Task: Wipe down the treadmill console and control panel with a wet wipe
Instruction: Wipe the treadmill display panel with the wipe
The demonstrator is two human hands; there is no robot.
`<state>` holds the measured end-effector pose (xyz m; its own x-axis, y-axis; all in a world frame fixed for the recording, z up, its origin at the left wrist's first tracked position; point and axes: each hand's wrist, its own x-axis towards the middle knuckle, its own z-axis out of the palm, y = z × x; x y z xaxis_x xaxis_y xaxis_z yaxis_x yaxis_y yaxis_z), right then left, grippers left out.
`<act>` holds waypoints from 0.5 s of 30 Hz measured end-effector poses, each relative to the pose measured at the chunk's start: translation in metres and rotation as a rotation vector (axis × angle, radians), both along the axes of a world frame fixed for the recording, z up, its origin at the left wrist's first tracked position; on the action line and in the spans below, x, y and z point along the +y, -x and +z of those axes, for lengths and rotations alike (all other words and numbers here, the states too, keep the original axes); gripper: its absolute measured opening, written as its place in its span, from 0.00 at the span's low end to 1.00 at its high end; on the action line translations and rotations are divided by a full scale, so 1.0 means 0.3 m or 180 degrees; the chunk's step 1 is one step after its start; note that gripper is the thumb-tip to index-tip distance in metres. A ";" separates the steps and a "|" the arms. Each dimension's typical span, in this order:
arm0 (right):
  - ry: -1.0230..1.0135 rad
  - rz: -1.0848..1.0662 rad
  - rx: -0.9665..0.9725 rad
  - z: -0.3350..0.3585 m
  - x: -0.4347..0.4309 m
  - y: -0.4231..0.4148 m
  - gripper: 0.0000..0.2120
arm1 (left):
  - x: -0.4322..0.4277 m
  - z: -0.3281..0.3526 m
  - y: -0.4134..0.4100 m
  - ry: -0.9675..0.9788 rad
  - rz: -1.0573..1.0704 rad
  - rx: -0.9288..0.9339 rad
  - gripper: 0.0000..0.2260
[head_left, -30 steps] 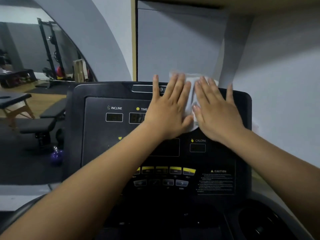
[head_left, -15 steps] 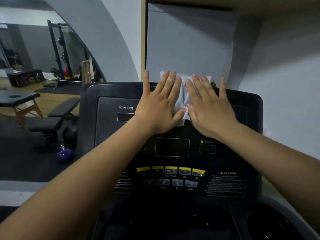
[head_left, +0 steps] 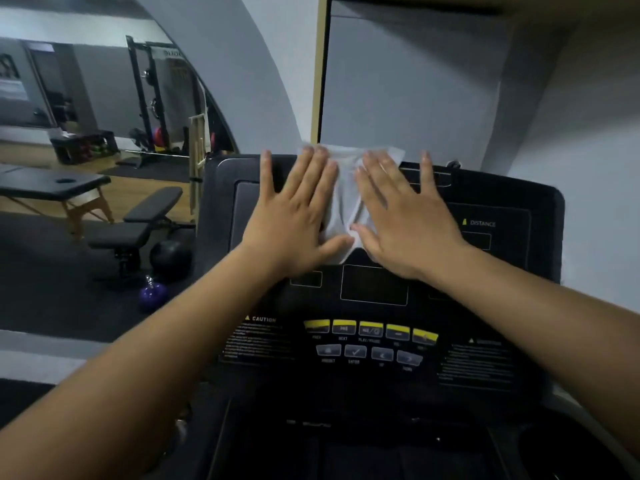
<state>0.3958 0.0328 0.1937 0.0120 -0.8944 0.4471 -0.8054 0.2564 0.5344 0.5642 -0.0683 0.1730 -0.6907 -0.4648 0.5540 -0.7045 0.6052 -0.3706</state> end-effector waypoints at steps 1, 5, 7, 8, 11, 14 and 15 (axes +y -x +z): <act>0.0060 -0.0008 -0.0017 0.027 -0.032 -0.031 0.33 | -0.021 0.043 -0.004 -0.0047 0.0130 0.0029 0.43; -0.0067 0.0316 0.0051 -0.037 -0.046 -0.102 0.31 | -0.007 -0.013 -0.072 -0.0291 0.0078 0.0035 0.41; -0.0307 0.0622 0.0212 -0.159 0.014 -0.112 0.32 | 0.054 -0.169 -0.137 -0.0301 -0.0124 -0.0028 0.40; -0.0473 0.0772 0.0243 -0.219 0.052 -0.114 0.32 | 0.084 -0.248 -0.172 -0.0282 -0.0253 -0.0021 0.39; -0.0744 0.1021 0.0479 -0.269 0.087 -0.089 0.34 | 0.089 -0.340 -0.240 -0.0161 -0.0356 -0.0149 0.40; -0.0585 0.0828 0.0558 -0.135 0.004 -0.096 0.36 | 0.038 -0.224 -0.247 -0.0086 -0.0038 -0.0203 0.45; -0.0465 0.0702 0.0481 -0.082 -0.036 -0.110 0.36 | 0.010 -0.170 -0.241 -0.0067 0.0137 -0.0156 0.45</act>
<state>0.4289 0.0220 0.1692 0.2696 -0.9175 0.2924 -0.7416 -0.0042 0.6708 0.6366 -0.0654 0.1221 -0.6959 -0.5058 0.5098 -0.7113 0.5828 -0.3929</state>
